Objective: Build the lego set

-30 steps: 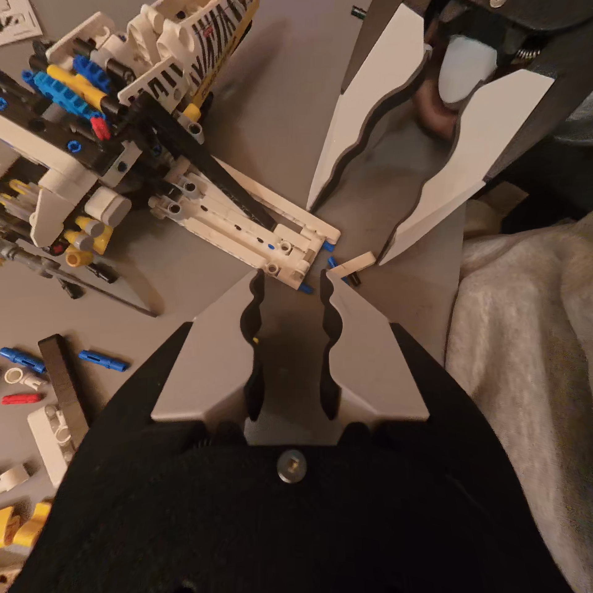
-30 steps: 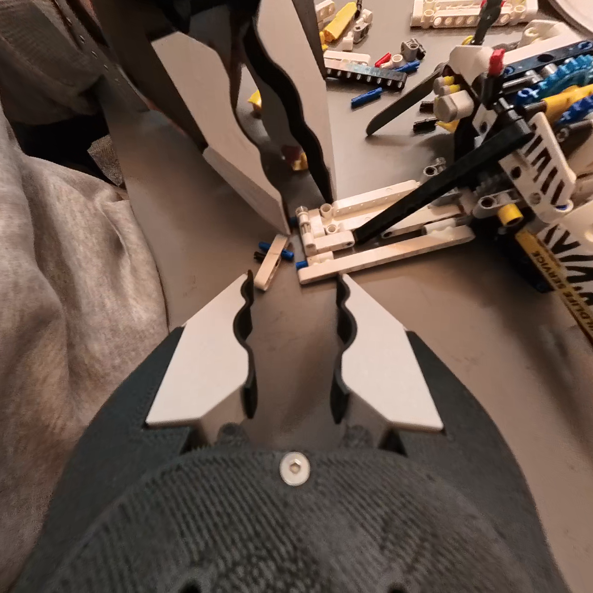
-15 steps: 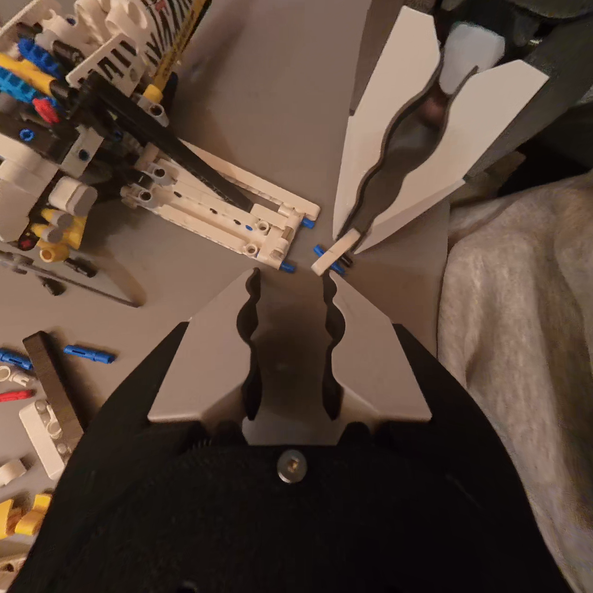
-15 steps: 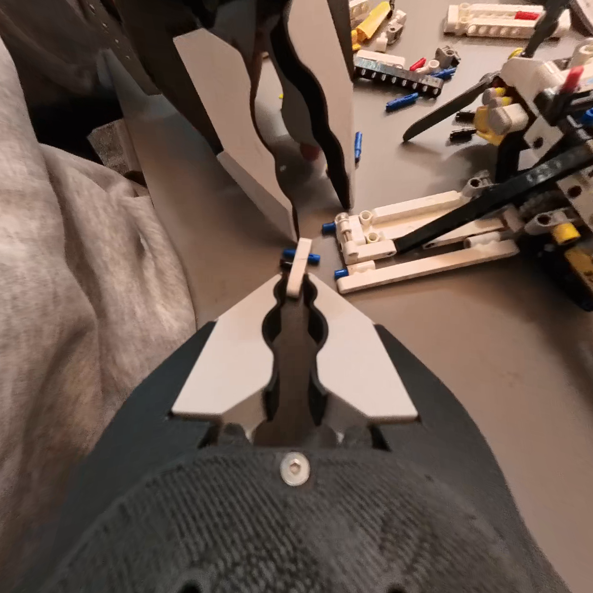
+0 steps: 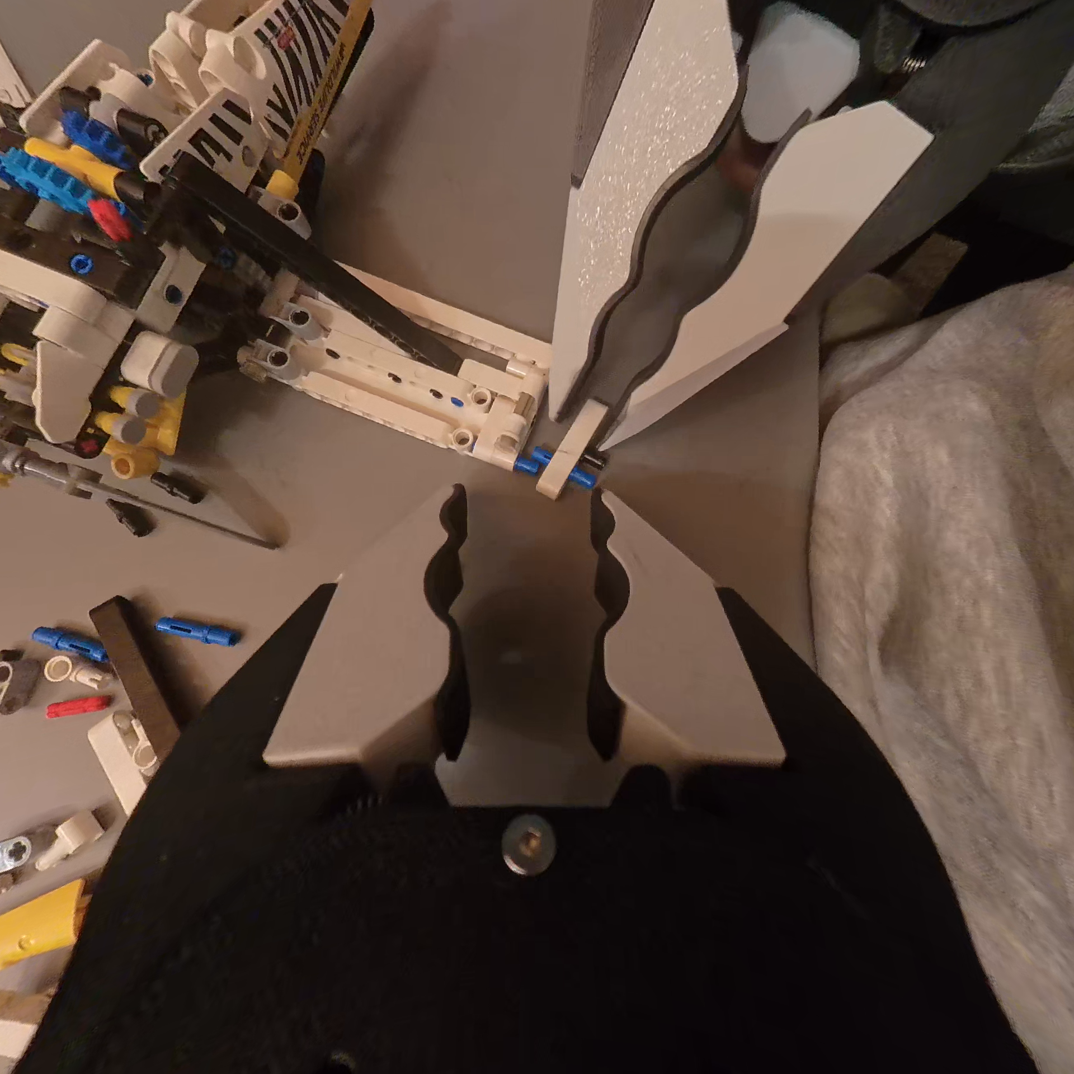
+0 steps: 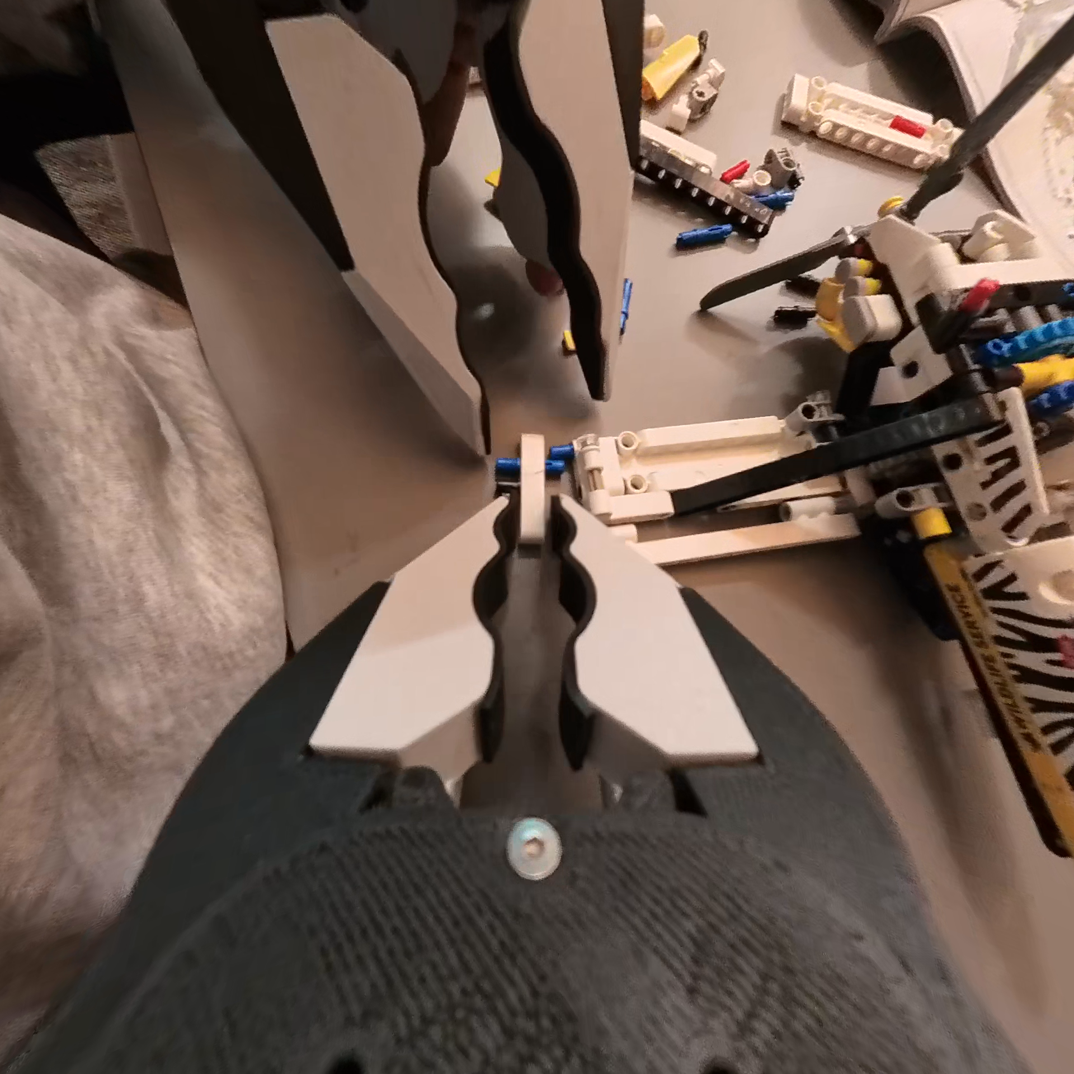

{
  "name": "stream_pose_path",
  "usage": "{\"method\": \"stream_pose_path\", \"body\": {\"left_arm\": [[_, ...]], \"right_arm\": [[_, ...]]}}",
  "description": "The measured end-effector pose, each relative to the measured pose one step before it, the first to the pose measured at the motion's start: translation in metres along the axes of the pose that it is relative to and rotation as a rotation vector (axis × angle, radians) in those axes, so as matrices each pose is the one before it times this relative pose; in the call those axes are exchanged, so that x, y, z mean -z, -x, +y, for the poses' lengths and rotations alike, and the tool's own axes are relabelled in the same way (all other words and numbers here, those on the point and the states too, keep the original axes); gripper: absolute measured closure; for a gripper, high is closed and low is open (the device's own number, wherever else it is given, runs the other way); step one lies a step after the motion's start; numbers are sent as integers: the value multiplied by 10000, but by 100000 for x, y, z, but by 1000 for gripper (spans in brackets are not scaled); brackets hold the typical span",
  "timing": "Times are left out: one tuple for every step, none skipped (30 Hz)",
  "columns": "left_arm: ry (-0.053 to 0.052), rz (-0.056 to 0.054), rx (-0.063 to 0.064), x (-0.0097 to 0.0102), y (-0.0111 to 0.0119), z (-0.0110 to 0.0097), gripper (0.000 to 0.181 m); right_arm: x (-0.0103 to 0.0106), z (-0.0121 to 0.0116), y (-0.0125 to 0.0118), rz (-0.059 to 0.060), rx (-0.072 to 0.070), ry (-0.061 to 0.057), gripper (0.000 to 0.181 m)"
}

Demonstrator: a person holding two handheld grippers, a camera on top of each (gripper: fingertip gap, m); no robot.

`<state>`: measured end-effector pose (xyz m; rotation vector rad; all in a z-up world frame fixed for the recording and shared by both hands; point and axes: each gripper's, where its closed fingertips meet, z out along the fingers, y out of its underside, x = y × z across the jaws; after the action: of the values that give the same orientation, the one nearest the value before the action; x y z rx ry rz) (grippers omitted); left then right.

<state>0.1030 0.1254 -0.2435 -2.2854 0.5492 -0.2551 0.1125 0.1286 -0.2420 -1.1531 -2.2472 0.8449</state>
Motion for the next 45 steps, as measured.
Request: {"method": "stream_pose_path", "body": {"left_arm": [[21, -37, -4, -100, 26, 45, 140], [7, -23, -13, -90, 2, 30, 141], [5, 2, -24, -47, -21, 0, 141], [-31, 0, -3, -1, 1, -65, 141], [-31, -44, -3, 0, 86, -65, 141], [-5, -60, 4, 1, 117, -17, 142], [17, -13, 2, -24, 44, 17, 141], [24, 9, -3, -33, -2, 28, 141], [14, 10, -19, -23, -5, 2, 141], [-2, 15, -19, -21, -16, -21, 141], [3, 7, -8, -20, 19, -3, 141], [20, 12, 8, -35, 37, 8, 140], [17, 14, 20, -40, 38, 1, 139], [7, 21, 24, -27, 18, -8, 138], [11, 36, 27, -11, -15, 10, 138], [-6, 25, 36, 0, 16, -6, 138], [-1, 38, 38, -3, -4, 9, 138], [-6, 44, 22, 7, -23, -13, 139], [-29, 68, 11, 23, -68, -28, 140], [-63, 106, 0, 67, -120, -66, 142], [-96, 78, -4, 111, -87, -104, 144], [-136, 100, -12, 149, -126, -142, 145], [-165, 81, 1, 179, -88, -184, 145], [-142, 7, 20, 157, 39, -152, 147], [-79, -88, 3, 123, 164, -67, 148], [1, -121, -46, 75, 176, 52, 149], [58, -109, -85, 36, 114, 145, 150], [92, -53, -88, -31, 32, 155, 150], [117, 30, -88, -105, -113, 148, 150], [145, 76, -100, -159, -173, 158, 149], [191, -19, -122, -209, -18, 208, 148], [141, -119, -151, -184, 159, 115, 145], [-64, -96, -124, -68, 137, -202, 144], [-23, -103, -108, -66, 182, -113, 144], [19, -45, -66, -77, 123, -32, 144], [-5, 35, 0, -55, 13, -51, 144], [-11, 54, 9, -16, -30, -47, 144], [2, 25, 12, -11, -11, -7, 144], [-6, -7, 9, 10, 20, -8, 145], [-17, -21, -9, 11, 12, -17, 147], [-5, 8, -13, 10, -29, -10, 149], [7, 45, -10, -8, -74, 10, 151], [13, 62, 7, -16, -54, 10, 152], [8, 75, 22, -12, -66, 11, 154], [0, 55, 39, -3, -4, -12, 154]], "right_arm": [[63, 25, -93, 129, 78, 49, 169], [113, 2, -57, 110, 62, 7, 165], [181, -30, -35, 90, 39, -37, 164], [242, -43, -81, 108, -2, -72, 162], [262, -28, -71, 82, -38, -91, 161], [262, 27, -20, 31, -67, -82, 161], [250, 74, -109, 74, -94, -70, 160], [242, 84, -353, 221, -115, -91, 159], [227, 58, -629, 390, -142, -147, 155], [146, 18, -736, 424, -163, -204, 145], [11, 94, -526, 249, -190, -167, 131], [-181, 334, -266, 45, -277, 10, 120], [-318, 534, -50, -127, -340, 207, 113], [-304, 417, 89, -213, -308, 258, 112], [-151, 96, 162, -248, -199, 114, 110], [-96, -19, 286, -303, -68, 30, 109], [-153, 43, 226, -267, -64, 77, 110], [-154, 37, 154, -248, -100, 76, 112], [-84, -56, 158, -246, -38, 9, 111], [-31, -92, 84, -168, 48, -28, 112], [-22, -21, -40, -68, 79, -1, 113], [-19, 1, -89, -25, 81, 7, 116], [-1, 6, -42, -32, 86, 9, 117], [-4, 14, -27, -30, 67, 5, 118], [17, 11, 7, -38, 20, -5, 119], [3, -1, 29, -36, 4, -5, 118], [7, 19, 20, -21, 26, 0, 118], [-4, -4, 7, -11, 23, -1, 118], [1, -2, 7, -15, 8, -4, 118], [11, 7, 12, -27, 18, -3, 118], [2, 14, 11, -46, 37, -2, 118], [19, 18, 18, -64, 70, 2, 118], [28, 28, -6, -72, 97, 4, 118], [17, 15, -21, -84, 84, 1, 119], [9, -8, -60, -76, 46, -4, 120], [9, -11, -102, -49, 21, -7, 122], [5, -16, -107, -32, 7, -9, 125], [-2, -23, -96, -16, -18, -9, 127], [-17, -22, -73, 2, -28, -8, 129], [-20, -20, -52, 31, -10, -2, 130], [-17, 2, -31, 47, 19, 4, 131], [-14, -11, -3, 38, 11, 3, 131], [-8, -8, 0, 25, -25, -1, 131], [-19, -18, 14, 17, -24, -1, 132], [-15, -14, 17, 16, -6, -1, 132]]}}
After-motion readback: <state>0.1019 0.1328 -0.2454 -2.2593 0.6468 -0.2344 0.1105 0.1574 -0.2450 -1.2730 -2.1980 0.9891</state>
